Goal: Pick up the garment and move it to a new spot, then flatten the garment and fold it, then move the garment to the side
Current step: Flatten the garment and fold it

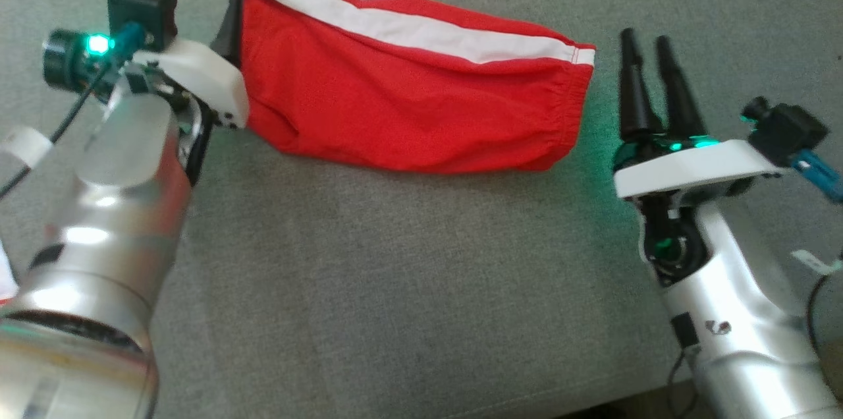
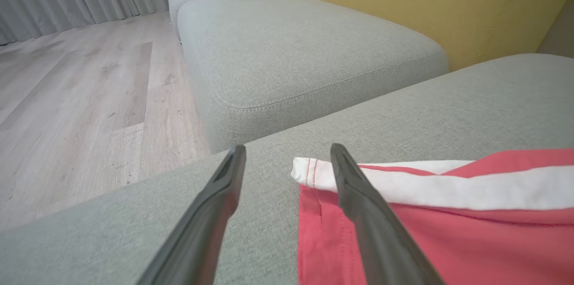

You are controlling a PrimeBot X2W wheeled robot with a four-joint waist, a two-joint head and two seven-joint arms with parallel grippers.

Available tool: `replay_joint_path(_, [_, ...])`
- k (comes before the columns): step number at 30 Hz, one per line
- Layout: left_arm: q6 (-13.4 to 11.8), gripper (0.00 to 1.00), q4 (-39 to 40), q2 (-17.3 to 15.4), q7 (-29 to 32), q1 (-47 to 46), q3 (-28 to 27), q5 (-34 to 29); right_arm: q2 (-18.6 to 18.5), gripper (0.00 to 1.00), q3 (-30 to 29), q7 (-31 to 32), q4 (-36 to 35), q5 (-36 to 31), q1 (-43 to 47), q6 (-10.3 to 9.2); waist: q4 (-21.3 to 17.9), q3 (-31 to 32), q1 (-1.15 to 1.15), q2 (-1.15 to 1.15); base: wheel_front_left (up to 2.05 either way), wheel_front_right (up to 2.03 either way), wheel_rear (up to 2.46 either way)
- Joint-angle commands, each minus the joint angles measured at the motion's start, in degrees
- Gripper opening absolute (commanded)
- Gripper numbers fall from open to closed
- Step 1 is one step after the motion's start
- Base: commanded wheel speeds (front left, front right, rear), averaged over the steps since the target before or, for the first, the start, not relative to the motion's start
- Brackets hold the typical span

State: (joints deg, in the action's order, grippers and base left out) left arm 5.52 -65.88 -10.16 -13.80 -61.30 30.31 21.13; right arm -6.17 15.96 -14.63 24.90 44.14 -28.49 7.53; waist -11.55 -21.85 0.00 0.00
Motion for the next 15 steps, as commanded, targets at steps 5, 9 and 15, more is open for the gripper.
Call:
replay_joint_path(5, [0.0,1.00,2.4,0.0,-1.1,3.5,-3.6,2.7,1.1,1.00,-6.5,-0.4,-2.1,-12.7,3.1,-0.04,1.2,2.4,0.00,0.00,0.00,0.00,0.00])
replay_joint_path(9, [0.7,1.00,6.8,2.0,-1.2,8.9,-6.5,5.2,2.0,1.00,-12.7,-0.4,-4.1,-24.7,6.0,-0.04,1.8,3.4,0.00,0.00,0.00,0.00,0.00])
replay_joint_path(15, [1.5,1.00,8.2,2.9,-1.2,12.5,-6.6,5.6,2.5,1.00,-15.7,-0.4,-5.4,-33.0,8.2,-0.04,1.7,3.7,0.00,0.00,0.00,0.00,0.00])
